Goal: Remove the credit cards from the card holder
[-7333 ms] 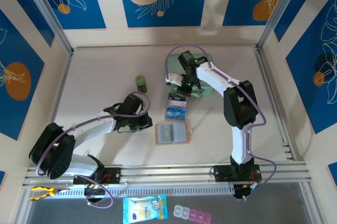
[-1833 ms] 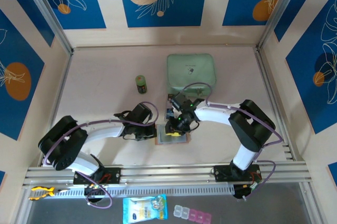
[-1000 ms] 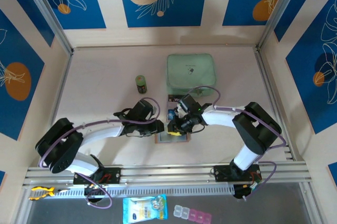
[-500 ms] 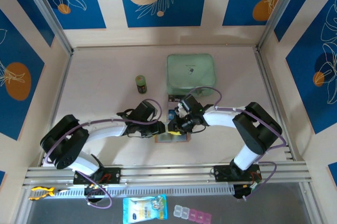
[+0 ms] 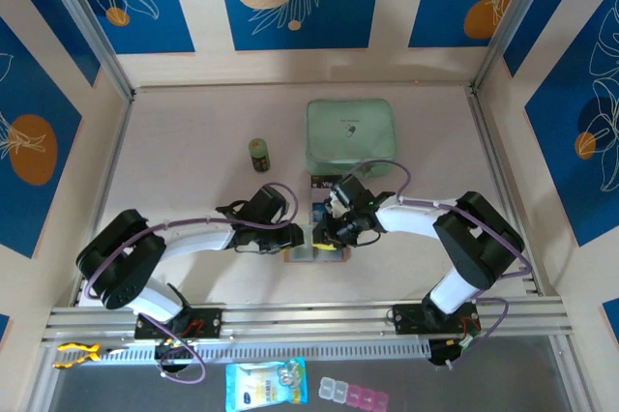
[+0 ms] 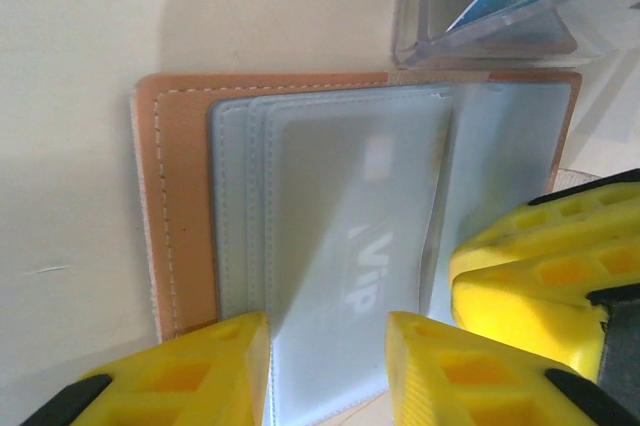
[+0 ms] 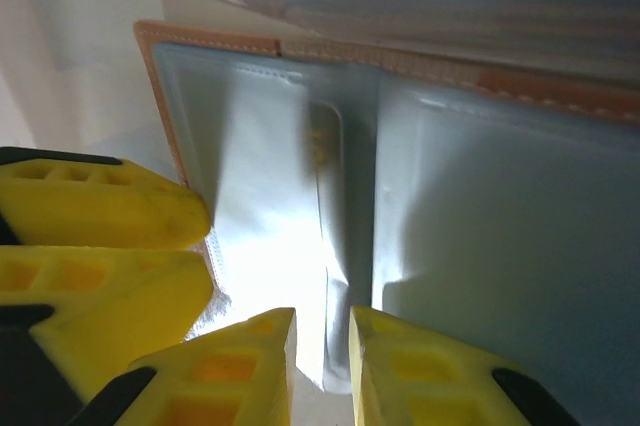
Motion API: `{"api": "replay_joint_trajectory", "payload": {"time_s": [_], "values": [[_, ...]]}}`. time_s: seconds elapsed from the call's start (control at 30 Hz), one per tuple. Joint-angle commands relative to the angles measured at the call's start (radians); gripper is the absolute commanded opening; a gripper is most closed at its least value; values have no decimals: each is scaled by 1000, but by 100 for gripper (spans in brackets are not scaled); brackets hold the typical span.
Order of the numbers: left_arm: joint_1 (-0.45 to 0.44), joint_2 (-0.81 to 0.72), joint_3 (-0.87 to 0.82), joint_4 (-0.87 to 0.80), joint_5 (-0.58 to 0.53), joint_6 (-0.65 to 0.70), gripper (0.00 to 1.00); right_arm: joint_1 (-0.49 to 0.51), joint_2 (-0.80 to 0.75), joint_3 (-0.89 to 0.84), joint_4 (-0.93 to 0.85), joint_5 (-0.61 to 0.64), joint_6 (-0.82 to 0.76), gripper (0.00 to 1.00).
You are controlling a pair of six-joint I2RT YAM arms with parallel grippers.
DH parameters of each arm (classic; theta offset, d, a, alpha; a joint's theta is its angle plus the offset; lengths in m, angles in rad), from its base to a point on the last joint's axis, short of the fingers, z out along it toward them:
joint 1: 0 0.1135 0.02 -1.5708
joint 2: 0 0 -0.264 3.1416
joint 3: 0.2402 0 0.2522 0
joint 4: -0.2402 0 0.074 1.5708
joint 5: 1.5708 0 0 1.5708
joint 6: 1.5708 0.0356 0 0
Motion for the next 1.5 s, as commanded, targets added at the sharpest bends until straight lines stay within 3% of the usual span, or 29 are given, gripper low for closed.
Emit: {"api": "replay_joint_trajectory", "payload": {"time_s": [0.0, 0.13, 0.37, 0.57, 1.07, 1.47], "values": [[-8, -53, 12, -62, -60, 13, 35, 27, -33, 48, -108, 49, 10, 22], [-2, -85, 0, -114, -99, 32, 33, 58, -35, 102, -165, 92, 2, 22], [13, -57, -32, -78, -66, 35, 13, 102, 10, 176, -201, 129, 13, 18], [16, -24, -55, -55, -38, 33, 4, 145, 64, 237, -244, 215, 29, 15], [17, -41, -93, -49, -31, 18, 1, 172, 171, 300, -304, 259, 21, 15], [17, -42, -91, -70, -35, 18, 1, 140, 120, 252, -337, 283, 2, 14]]}}
